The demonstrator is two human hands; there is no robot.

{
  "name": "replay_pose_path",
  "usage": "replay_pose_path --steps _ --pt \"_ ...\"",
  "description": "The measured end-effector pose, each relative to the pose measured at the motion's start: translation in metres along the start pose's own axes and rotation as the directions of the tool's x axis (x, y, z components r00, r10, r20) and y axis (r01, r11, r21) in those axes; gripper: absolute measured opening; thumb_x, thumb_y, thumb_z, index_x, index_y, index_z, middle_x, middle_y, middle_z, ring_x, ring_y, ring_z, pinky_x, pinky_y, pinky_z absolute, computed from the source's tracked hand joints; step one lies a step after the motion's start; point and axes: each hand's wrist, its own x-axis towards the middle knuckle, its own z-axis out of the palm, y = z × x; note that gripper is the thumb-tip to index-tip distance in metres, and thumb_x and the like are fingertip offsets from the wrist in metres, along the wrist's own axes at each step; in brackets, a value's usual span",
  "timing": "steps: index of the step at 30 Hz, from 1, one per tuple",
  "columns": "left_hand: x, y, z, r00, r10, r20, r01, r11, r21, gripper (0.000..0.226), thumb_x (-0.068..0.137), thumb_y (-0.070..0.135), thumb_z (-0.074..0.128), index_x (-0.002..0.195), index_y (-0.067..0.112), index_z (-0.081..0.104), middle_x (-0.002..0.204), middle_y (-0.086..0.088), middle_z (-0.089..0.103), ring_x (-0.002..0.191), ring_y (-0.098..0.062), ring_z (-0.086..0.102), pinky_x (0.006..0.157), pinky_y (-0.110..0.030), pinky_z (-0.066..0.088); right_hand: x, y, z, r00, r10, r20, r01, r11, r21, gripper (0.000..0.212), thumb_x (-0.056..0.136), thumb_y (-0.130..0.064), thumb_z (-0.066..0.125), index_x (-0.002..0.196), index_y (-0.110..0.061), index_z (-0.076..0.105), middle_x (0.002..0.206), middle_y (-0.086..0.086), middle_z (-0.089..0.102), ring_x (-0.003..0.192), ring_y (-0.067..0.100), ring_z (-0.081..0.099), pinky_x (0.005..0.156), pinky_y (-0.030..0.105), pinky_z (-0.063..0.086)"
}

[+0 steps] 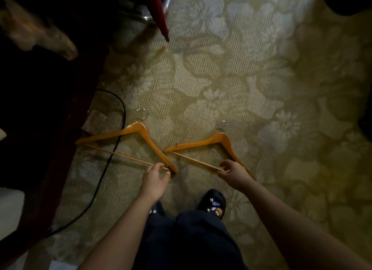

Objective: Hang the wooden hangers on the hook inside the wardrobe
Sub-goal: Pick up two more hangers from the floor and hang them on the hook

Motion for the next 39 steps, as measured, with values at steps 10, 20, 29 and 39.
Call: replay_pose_path --steps 10,20,29,39 --pt "0.104 -0.029 0.033 0.990 0.138 -0.038 -0.131 0.982 0.138 0.062 0.091 0.032 0.053 0.145 0.017 0.026 0.157 -0.002 0.014 0.143 -0.027 0.018 0.115 -0.047 0.025 0.105 0.031 0.012 0.988 -0.043 -0.147 0.029 0.995 -0.096 0.062 0.084 -0.022 0.065 0.138 -0.014 0.037 0.137 0.010 0.046 0.124 0.025 0.047 0.103 0.039 0.043" --pt "0.202 -0.051 0.029 0.974 0.194 -0.120 -0.121 0.885 0.449 0.085 0.086 0.041 0.060 0.149 0.028 0.005 0.159 0.001 -0.006 0.147 -0.022 -0.008 0.116 -0.053 0.009 0.198 0.039 0.016 0.917 -0.122 -0.379 0.063 0.984 -0.164 0.088 0.079 -0.023 0.071 0.147 -0.018 0.016 0.148 0.010 0.028 0.136 0.029 0.030 0.111 0.047 0.032" --pt "0.243 -0.077 -0.009 0.934 0.233 -0.270 -0.006 0.768 0.641 0.110 0.077 0.039 0.070 0.147 0.025 -0.013 0.159 -0.006 -0.007 0.147 -0.025 -0.007 0.117 -0.053 0.009 0.229 0.040 0.018 0.916 -0.175 -0.361 0.004 0.904 -0.428 0.090 0.084 -0.017 0.064 0.148 -0.028 0.002 0.148 0.016 0.023 0.132 0.035 0.031 0.104 0.047 0.039" --pt "0.268 -0.068 -0.020 0.968 0.139 -0.211 0.025 0.779 0.627 0.114 0.067 0.052 0.074 0.149 0.018 0.003 0.157 -0.006 0.013 0.145 -0.028 0.010 0.114 -0.056 0.014 0.230 0.037 0.005 0.865 -0.253 -0.433 0.238 0.967 -0.090 0.071 0.076 -0.013 0.073 0.129 -0.013 0.026 0.123 0.017 0.052 0.111 0.031 0.055 0.091 0.041 0.049"
